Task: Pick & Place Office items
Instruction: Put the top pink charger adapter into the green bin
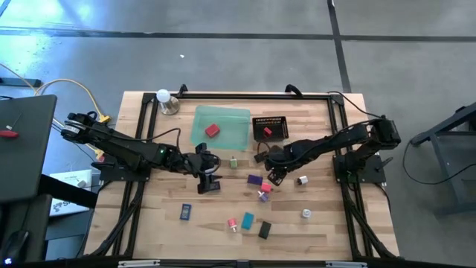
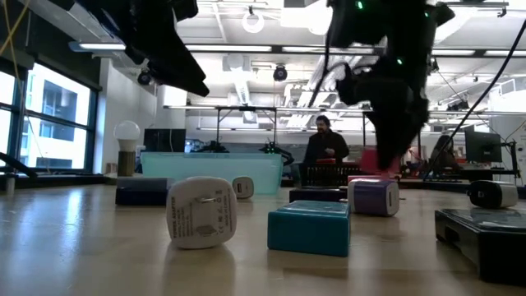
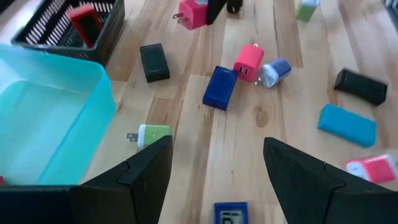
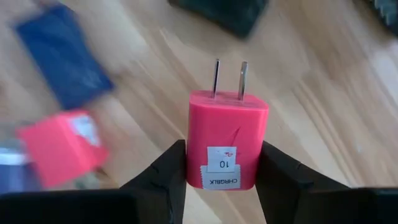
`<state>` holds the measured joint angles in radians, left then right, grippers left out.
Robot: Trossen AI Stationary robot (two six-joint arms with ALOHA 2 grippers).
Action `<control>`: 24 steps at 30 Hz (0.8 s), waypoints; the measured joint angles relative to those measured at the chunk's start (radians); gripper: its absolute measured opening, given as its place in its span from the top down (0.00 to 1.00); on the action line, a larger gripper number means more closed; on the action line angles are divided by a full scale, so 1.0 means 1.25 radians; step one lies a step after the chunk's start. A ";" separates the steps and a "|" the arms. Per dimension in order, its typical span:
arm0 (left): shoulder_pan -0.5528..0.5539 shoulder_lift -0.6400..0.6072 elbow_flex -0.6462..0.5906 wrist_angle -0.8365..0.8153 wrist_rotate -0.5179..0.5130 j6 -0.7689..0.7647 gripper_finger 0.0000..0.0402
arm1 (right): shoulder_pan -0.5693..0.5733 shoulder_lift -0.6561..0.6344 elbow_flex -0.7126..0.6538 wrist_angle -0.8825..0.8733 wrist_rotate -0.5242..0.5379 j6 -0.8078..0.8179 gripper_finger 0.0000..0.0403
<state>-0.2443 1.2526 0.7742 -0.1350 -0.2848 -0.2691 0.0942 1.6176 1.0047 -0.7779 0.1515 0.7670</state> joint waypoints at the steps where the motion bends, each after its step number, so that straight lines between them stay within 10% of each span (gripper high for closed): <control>1: 0.000 0.000 0.000 0.002 0.000 0.018 0.39 | 0.003 0.000 0.012 0.004 0.007 -0.009 0.66; 9: 0.012 0.000 0.000 0.066 -0.001 0.080 0.39 | 0.030 0.000 0.116 0.040 0.087 -0.126 0.66; 24: 0.011 0.000 0.000 0.229 0.000 0.174 0.39 | 0.095 0.000 0.126 0.550 0.210 -0.549 0.66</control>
<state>-0.2310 1.2526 0.7742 0.1511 -0.2844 -0.0521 0.2130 1.6173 1.1622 -0.0908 0.4137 0.0802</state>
